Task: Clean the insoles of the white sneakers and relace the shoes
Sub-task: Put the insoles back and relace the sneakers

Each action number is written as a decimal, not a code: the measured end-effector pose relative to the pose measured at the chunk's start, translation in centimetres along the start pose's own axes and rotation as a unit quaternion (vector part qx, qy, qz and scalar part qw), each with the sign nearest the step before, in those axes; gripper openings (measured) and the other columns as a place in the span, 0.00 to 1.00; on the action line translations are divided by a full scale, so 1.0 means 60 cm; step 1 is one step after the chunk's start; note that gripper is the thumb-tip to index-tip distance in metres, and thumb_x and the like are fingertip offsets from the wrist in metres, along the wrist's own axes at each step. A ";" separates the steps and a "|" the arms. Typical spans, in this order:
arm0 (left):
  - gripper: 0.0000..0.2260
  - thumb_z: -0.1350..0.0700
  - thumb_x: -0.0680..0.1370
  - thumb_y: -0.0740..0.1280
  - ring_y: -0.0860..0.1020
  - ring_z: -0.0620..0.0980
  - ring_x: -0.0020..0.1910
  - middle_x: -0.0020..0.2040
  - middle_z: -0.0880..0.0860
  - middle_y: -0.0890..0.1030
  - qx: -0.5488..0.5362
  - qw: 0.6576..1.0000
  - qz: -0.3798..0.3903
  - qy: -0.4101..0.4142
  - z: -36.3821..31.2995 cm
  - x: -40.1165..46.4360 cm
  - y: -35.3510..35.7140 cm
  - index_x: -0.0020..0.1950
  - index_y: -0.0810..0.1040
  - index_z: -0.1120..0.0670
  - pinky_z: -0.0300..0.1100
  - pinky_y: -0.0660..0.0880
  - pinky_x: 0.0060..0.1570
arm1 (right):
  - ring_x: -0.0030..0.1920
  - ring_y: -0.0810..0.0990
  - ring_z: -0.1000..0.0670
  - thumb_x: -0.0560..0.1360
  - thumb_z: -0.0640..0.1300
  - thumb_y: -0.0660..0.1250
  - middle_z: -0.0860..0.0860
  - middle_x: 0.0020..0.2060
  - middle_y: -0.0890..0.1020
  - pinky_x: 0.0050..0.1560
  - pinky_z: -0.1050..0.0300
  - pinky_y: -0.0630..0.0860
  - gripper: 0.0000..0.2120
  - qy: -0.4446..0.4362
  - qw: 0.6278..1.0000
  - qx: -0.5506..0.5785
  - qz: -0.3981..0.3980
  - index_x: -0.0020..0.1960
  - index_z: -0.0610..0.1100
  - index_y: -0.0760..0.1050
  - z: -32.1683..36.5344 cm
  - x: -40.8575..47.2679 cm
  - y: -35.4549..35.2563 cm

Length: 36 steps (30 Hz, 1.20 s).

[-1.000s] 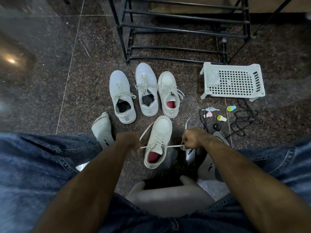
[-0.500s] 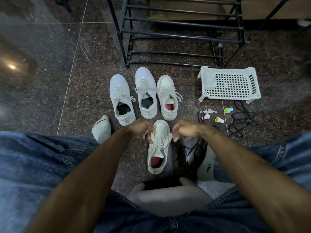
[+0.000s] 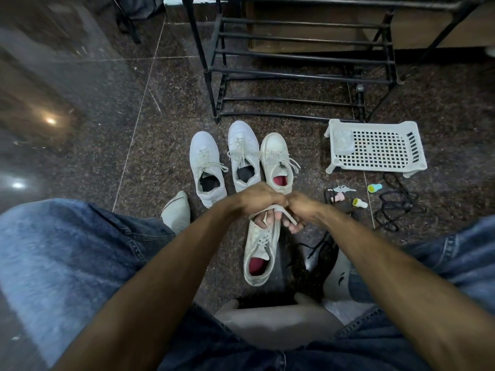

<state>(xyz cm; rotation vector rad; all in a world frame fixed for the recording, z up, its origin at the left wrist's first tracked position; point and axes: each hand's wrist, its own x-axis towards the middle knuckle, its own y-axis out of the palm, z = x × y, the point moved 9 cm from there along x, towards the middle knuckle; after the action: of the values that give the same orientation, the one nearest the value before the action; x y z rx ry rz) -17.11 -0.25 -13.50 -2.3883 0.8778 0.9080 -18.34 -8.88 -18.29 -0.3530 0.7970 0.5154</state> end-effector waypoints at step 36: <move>0.13 0.60 0.79 0.62 0.79 0.50 0.49 0.54 0.52 0.80 0.055 0.993 -0.003 -0.104 0.074 0.026 -0.001 0.63 0.76 0.55 0.44 0.75 0.45 | 0.21 0.66 0.55 0.77 0.48 0.69 0.50 0.25 0.76 0.20 0.64 0.60 0.12 -0.079 0.988 0.119 -0.067 0.40 0.41 0.83 0.021 0.008 -0.065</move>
<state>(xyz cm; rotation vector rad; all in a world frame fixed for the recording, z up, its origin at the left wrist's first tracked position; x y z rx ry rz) -18.06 1.76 -17.62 -2.1561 0.8161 1.0565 -15.17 -11.35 -17.40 -0.1420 0.6680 0.3143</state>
